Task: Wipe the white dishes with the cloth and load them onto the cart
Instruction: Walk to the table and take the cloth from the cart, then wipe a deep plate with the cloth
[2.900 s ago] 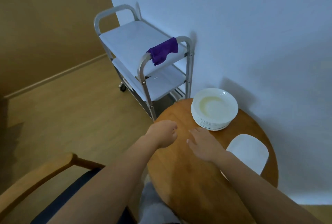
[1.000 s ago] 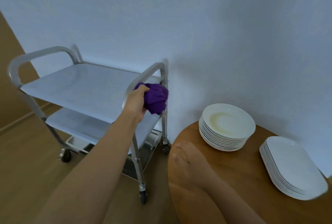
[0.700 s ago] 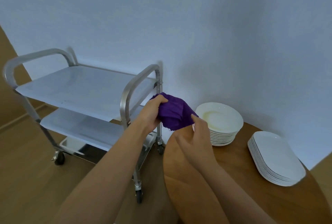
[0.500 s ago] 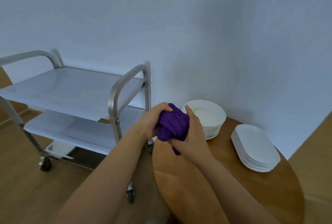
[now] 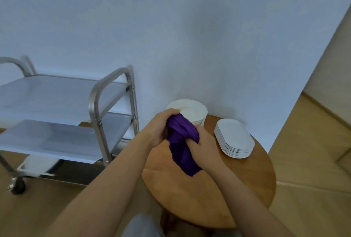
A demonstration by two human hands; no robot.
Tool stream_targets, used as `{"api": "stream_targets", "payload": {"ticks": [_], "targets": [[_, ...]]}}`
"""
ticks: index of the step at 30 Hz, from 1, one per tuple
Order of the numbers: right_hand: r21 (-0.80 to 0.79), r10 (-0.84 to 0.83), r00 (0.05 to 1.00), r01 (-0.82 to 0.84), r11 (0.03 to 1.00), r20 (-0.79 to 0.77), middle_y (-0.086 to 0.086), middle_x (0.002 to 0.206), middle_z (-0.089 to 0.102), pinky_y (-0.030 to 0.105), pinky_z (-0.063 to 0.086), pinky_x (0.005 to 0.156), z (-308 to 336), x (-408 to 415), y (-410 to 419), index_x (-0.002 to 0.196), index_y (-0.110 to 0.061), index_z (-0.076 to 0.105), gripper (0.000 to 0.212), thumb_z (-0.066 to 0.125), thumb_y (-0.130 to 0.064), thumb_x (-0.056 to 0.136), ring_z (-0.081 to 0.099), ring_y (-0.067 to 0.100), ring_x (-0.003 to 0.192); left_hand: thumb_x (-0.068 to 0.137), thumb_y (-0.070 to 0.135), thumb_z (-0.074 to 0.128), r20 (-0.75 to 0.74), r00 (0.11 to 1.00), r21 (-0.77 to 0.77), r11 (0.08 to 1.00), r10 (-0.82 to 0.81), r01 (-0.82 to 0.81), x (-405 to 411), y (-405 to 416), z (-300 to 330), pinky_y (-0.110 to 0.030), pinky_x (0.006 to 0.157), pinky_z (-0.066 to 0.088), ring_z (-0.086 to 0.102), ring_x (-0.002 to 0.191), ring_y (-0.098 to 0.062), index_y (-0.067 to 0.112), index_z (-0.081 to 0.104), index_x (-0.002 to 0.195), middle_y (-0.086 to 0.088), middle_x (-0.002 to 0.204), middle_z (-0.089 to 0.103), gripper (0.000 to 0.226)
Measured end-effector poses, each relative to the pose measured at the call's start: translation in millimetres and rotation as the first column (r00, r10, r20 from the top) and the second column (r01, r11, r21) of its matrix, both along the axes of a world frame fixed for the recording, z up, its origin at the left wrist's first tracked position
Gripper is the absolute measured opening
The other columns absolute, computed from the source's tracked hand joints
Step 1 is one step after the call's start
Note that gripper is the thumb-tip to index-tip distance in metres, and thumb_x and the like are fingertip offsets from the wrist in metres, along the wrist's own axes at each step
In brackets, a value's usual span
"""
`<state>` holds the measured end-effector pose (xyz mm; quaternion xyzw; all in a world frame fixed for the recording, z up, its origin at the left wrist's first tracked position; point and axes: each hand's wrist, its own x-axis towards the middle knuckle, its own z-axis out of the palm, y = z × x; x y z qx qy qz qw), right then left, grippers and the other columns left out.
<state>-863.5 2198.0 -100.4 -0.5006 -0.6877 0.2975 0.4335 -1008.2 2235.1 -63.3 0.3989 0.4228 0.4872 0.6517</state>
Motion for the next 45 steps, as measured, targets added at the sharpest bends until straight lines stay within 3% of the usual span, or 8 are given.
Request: {"api": "stream_targets", "payload": {"ticks": [3,8,14,20,24,28,33,45], "targets": [[-0.069,-0.041,0.999,0.041,0.997,-0.002,-0.015,0.079,0.058,0.018,0.041,0.061,-12,13,-2,0.082,-0.036,0.048,0.019,0.051,-0.02,0.093,0.056,0.004,0.074,0.089,0.036,0.054,-0.112,0.994,-0.045,0.999,0.0,-0.005,5,9,-15,-0.026,0.059,0.05,0.059,0.06,-0.014,0.012,0.06,0.086,0.0,0.065,0.063,0.025],[-0.189,-0.07,0.997,0.073,0.979,0.023,-0.014,0.082,0.058,0.015,0.036,0.058,-39,35,14,0.087,-0.034,0.051,0.019,0.052,-0.015,0.089,0.055,0.002,0.074,0.09,0.024,0.051,-0.417,0.904,-0.11,0.982,0.096,-0.155,13,40,-51,-0.029,0.069,0.049,0.064,0.065,-0.013,0.013,0.059,0.081,0.002,0.067,0.069,0.017],[-0.277,-0.154,0.988,0.147,0.95,-0.004,-0.013,0.081,0.059,0.015,0.04,0.058,-65,50,65,0.083,-0.034,0.049,0.018,0.054,-0.019,0.091,0.056,0.005,0.073,0.091,0.022,0.051,-0.498,0.854,-0.179,0.947,0.147,-0.268,16,110,-90,-0.028,0.063,0.042,0.057,0.068,-0.016,0.01,0.058,0.094,-0.005,0.085,0.066,0.014],[-0.286,-0.215,0.976,0.211,0.935,0.018,-0.011,0.074,0.058,0.007,0.04,0.054,-93,63,117,0.08,-0.033,0.05,0.023,0.058,-0.013,0.089,0.056,-0.003,0.066,0.087,0.042,0.059,-0.558,0.786,-0.181,0.885,0.267,-0.43,20,195,-121,-0.045,0.095,0.046,0.052,0.114,-0.033,0.005,0.045,0.134,-0.015,0.131,0.053,0.062],[-0.299,-0.24,0.971,0.235,0.925,0.018,-0.009,0.072,0.057,0.004,0.04,0.054,-107,66,140,0.078,-0.03,0.051,0.025,0.058,-0.009,0.088,0.054,-0.007,0.065,0.083,0.044,0.063,-0.609,0.744,-0.135,0.889,0.273,-0.437,20,222,-136,-0.047,0.09,0.051,0.062,0.1,-0.035,0.003,0.053,0.124,-0.018,0.117,0.062,0.059],[-0.295,-0.249,0.968,0.234,0.926,-0.012,-0.006,0.07,0.056,0.005,0.038,0.053,-113,63,150,0.077,-0.027,0.052,0.024,0.057,-0.006,0.088,0.051,-0.01,0.063,0.081,0.023,0.061,-0.737,0.646,-0.091,0.916,0.202,-0.39,14,234,-142,-0.046,0.079,0.056,0.066,0.081,-0.035,-0.001,0.061,0.096,-0.02,0.087,0.068,0.028],[-0.325,-0.277,0.957,0.235,0.916,-0.09,-0.004,0.076,0.06,0.017,0.043,0.058,-112,59,147,0.082,-0.026,0.056,0.018,0.054,-0.01,0.09,0.056,0.006,0.069,0.089,0.009,0.048,-0.535,0.804,-0.156,0.905,0.26,-0.397,17,225,-137,-0.022,0.042,0.05,0.062,0.055,-0.019,0.001,0.053,0.095,-0.012,0.065,0.062,0.012],[-0.475,-0.526,0.789,0.348,0.808,-0.317,-0.007,0.089,0.062,0.029,0.047,0.066,-68,67,94,0.093,-0.031,0.054,0.008,0.047,-0.029,0.097,0.058,0.013,0.084,0.096,0.007,0.041,-0.223,0.897,-0.086,0.909,0.381,-0.407,23,137,-104,-0.021,0.048,0.054,0.069,0.062,-0.019,0.004,0.048,0.113,-0.014,0.091,0.063,0.018]]}}
